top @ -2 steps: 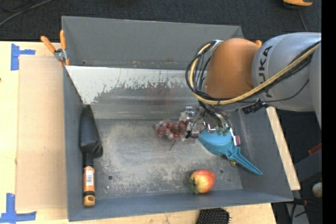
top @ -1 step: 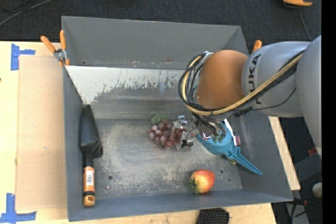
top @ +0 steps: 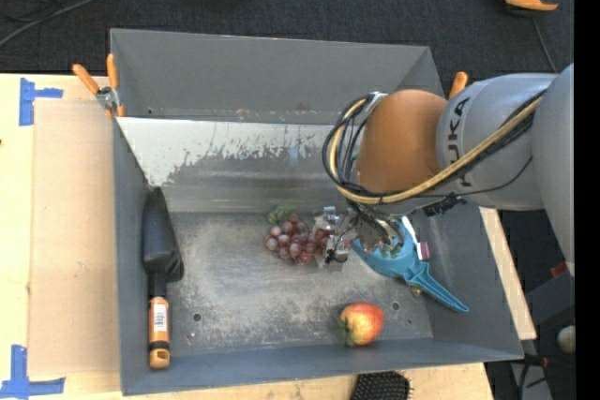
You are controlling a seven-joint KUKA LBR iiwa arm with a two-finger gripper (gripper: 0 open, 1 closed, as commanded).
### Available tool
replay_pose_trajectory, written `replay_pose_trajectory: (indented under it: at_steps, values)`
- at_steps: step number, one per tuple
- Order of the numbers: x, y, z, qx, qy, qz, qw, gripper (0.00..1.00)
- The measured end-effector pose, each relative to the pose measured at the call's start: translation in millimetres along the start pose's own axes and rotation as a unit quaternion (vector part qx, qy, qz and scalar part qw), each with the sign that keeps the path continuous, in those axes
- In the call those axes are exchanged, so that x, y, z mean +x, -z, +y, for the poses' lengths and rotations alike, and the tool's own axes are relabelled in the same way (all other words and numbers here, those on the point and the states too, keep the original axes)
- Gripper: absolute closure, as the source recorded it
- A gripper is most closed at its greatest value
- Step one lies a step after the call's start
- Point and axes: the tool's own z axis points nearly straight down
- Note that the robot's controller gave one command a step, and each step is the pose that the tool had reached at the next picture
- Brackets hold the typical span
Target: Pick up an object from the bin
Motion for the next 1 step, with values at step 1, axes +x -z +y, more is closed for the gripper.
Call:
replay_pose_trajectory:
  at_steps: [1]
  values:
    - [-5.6,79.0,6.7,0.000,0.024,0.0005,0.9997,1.00]
